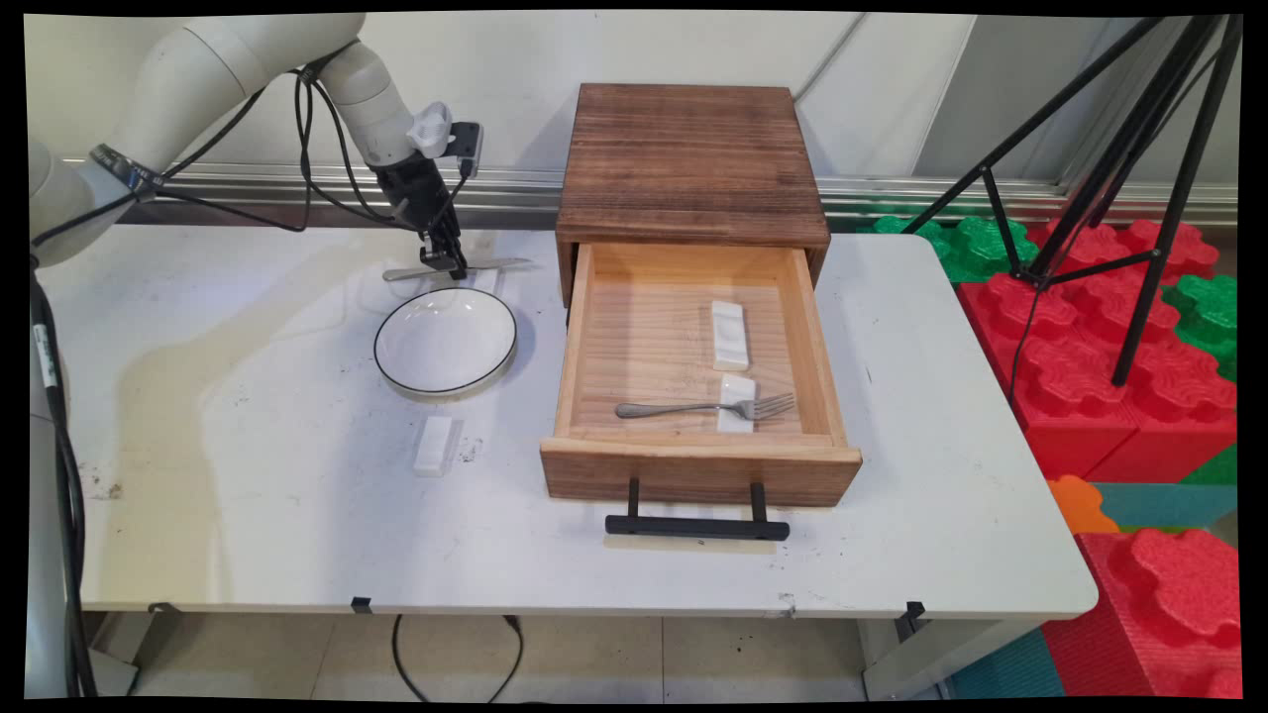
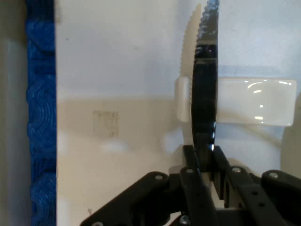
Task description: Place the picked object into the drawer
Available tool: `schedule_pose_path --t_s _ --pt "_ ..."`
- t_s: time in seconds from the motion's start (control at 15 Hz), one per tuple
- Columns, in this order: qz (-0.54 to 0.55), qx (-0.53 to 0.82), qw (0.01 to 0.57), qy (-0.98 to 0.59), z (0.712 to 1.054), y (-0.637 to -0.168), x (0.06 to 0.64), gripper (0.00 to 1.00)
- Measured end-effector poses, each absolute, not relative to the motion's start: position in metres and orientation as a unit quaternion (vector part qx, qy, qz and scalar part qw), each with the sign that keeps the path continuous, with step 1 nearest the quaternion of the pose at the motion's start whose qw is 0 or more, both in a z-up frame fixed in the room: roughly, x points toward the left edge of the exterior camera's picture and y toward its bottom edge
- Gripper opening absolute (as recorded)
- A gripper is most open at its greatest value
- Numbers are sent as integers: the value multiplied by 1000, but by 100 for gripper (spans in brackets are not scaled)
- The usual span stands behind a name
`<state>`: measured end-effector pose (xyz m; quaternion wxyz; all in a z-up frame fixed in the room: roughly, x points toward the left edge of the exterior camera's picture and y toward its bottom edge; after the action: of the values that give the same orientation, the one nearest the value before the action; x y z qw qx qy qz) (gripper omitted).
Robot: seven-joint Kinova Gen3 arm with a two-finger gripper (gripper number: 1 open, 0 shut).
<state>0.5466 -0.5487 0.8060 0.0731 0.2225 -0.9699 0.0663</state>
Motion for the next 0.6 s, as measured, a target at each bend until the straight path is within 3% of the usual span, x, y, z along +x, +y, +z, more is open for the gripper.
schedule_pose_path --t_s 0.6 --pt "130 309 83 -939 849 -520 550 0"
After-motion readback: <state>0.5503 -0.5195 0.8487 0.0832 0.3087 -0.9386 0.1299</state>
